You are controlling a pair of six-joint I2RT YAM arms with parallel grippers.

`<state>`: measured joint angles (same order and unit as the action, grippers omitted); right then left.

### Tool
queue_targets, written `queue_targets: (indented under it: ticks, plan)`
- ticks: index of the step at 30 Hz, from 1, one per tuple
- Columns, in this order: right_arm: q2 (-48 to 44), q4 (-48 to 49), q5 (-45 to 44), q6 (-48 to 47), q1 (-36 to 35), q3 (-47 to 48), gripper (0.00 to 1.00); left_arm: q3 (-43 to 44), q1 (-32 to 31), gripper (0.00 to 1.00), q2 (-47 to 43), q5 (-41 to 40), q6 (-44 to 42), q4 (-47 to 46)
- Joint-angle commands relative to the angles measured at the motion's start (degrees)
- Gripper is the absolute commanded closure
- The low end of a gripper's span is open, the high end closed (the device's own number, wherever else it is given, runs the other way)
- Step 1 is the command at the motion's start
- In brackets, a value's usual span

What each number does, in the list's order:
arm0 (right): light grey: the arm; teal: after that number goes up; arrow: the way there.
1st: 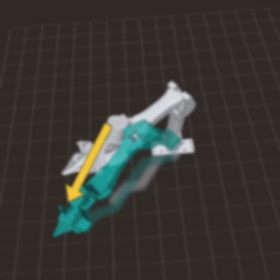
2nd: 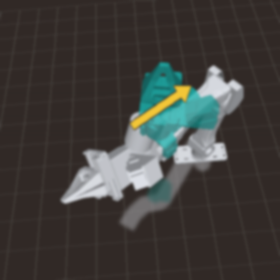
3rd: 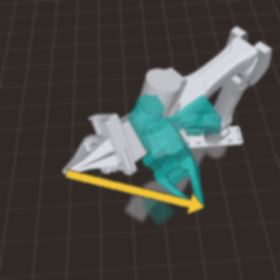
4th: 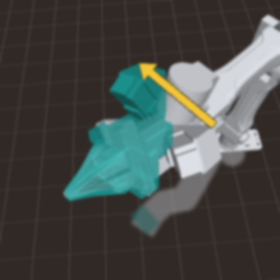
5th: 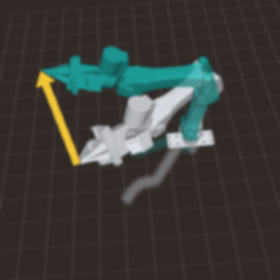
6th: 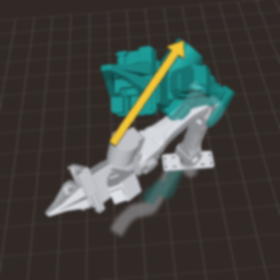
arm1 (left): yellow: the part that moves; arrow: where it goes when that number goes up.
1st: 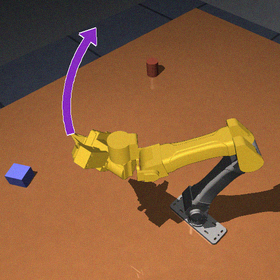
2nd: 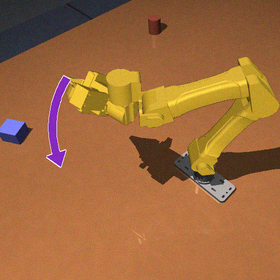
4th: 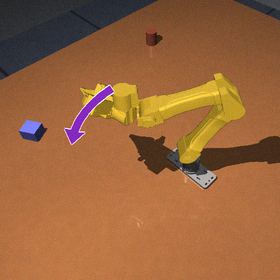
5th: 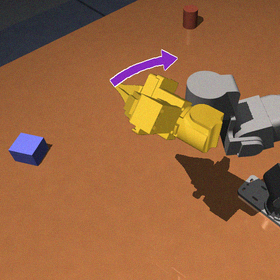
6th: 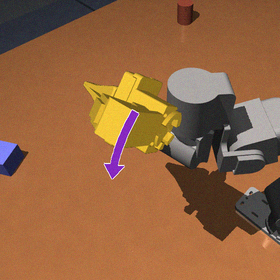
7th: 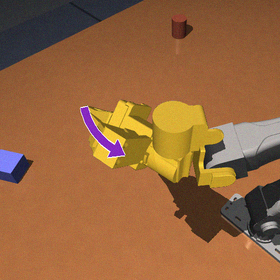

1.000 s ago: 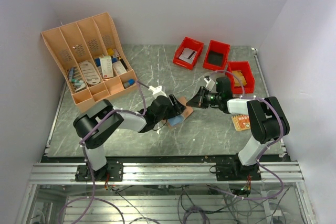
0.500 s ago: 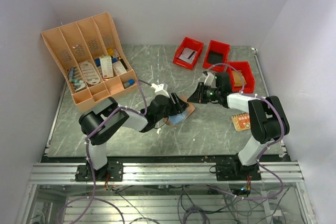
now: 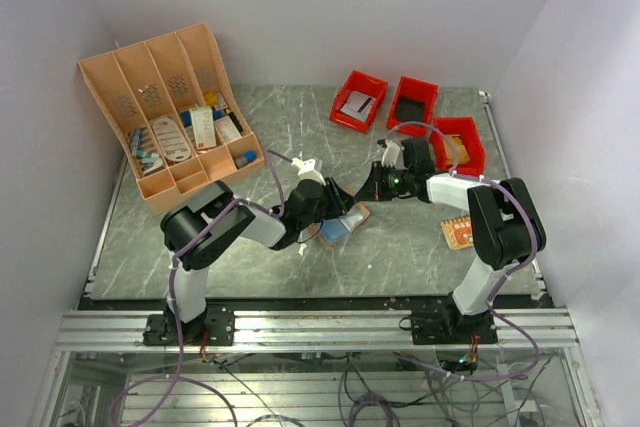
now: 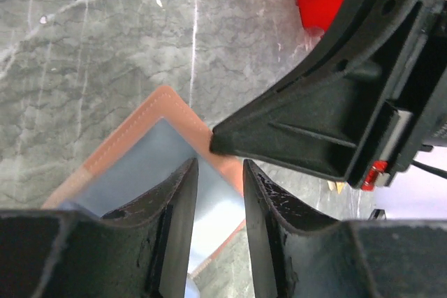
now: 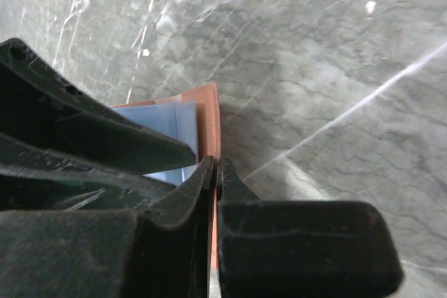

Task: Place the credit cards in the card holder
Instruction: Open the card holder at the center of the board.

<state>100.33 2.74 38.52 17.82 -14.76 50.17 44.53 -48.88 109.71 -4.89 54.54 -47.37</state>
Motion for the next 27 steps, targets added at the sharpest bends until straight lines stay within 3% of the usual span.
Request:
queue_targets:
  ticks: [1, 3, 7, 14, 17, 19, 24, 27]
  plan:
    - [0.7, -0.9, 2.3, -1.0, -1.0, 1.4, 1.00, 0.2, 0.8, 0.58, 1.3, 0.6, -1.3, -3.0]
    - [-0.2, -1.6, 1.6, -2.2, -0.8, 2.0, 1.00, -0.2, 0.8, 0.61, 1.6, 0.4, -1.3, -2.5]
    - [-2.8, -2.7, 1.3, -5.9, 0.1, 2.7, 0.89, -1.9, 0.9, 0.63, 2.0, -0.1, -0.9, -2.5]
    - [-5.2, -3.1, 9.2, -13.1, 0.7, 2.5, 0.73, -2.8, 1.0, 0.64, 3.3, 0.3, -0.5, -2.7]
    - [-4.0, -5.0, 12.3, -15.5, 0.7, 3.3, 0.70, -3.1, 1.0, 0.64, 3.7, 0.5, -0.4, -2.7]
    - [-2.2, -6.5, 14.5, -16.3, 0.7, 4.2, 0.72, -3.6, 1.2, 0.64, 3.7, 0.5, -0.4, -3.1]
    - [2.3, -9.4, 15.9, -15.9, 0.6, 6.0, 1.00, -4.9, 1.7, 0.63, 4.0, 1.5, -0.3, -4.3]
    - [4.1, -10.2, 14.4, -15.5, 0.5, 6.4, 1.00, -5.7, 2.1, 0.63, 4.2, 2.0, -0.1, -5.5]
